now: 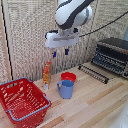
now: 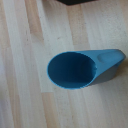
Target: Extend the gripper towards the oven tray handle. Grasp the handle and carefully pull the tray out of the oven. Move the gripper above the red bowl. Grab the red bowl gently. Lift the bowl and place it onto the oven tray.
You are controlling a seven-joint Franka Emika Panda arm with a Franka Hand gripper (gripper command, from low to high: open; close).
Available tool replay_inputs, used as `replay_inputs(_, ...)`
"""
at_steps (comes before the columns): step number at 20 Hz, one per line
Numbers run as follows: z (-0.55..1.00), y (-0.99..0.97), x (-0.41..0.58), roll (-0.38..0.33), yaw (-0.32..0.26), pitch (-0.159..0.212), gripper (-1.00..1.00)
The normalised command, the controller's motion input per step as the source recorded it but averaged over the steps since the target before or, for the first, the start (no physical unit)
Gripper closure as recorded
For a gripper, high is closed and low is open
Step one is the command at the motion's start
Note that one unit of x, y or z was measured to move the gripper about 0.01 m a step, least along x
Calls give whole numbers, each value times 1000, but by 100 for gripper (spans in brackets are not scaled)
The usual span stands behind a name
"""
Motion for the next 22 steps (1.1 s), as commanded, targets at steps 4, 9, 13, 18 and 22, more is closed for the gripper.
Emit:
replay_inputs(4,203,91,-42,-280,99,1,-100)
replay_inputs(9,229,17,-42,-314,93,8,-100)
replay_inputs(13,159,0,-11,-290,115,7,-100)
replay_inputs(18,23,-57,-85,-259,136,21,-100)
replay_inputs(22,16,-87,-129,-278,120,38,-100)
